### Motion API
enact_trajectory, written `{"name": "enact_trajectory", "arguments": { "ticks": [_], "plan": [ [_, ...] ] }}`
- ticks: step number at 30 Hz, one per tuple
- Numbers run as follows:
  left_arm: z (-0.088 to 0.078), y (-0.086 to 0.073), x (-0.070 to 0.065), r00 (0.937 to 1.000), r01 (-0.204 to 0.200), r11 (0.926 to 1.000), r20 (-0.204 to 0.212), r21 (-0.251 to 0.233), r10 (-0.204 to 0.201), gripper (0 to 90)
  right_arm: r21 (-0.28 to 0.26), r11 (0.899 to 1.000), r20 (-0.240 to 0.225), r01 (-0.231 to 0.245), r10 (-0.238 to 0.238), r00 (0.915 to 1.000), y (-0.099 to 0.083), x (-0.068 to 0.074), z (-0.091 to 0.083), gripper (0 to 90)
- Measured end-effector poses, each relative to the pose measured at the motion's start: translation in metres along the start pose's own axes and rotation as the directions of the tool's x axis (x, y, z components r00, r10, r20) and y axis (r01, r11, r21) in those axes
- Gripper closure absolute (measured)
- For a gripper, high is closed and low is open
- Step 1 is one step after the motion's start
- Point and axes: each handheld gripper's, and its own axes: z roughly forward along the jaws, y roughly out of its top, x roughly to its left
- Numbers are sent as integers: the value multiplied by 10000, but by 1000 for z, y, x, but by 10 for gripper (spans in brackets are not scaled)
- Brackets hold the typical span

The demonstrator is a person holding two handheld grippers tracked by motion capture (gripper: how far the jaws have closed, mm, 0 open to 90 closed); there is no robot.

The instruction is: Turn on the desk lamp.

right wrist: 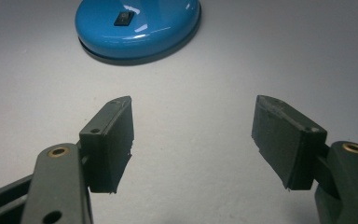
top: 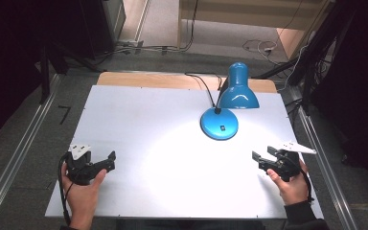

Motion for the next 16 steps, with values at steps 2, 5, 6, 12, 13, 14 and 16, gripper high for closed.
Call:
{"name": "enact_trajectory", "arguments": {
  "ticks": [2,5,6,12,13,14,16],
  "plan": [
    [0,0,0,10000,-9,10000,-11,21,9,60,35,10000,98,-29,28,9999,-3,-3,-2,282],
    [0,0,0,10000,-13,10000,-21,3,13,60,66,10000,218,-61,60,9997,-8,-7,-7,282],
    [0,0,0,10000,-11,10000,-29,13,11,60,55,9999,251,-91,90,9996,-9,-8,-9,282],
    [-4,-2,6,9999,17,10000,-127,2,-17,60,82,9998,593,-203,197,9980,-18,-16,-20,279],
    [-5,-2,8,9999,30,10000,-147,38,-29,60,63,9997,643,-216,211,9977,-20,-18,-22,275],
    [-4,-2,10,9998,45,10000,-169,77,-44,60,45,9996,705,-283,279,9971,-22,-20,-23,267],
    [-3,-2,11,9998,89,9999,-199,83,-87,60,10,9991,864,-430,427,9953,-25,-26,-24,245]
  ]
}}
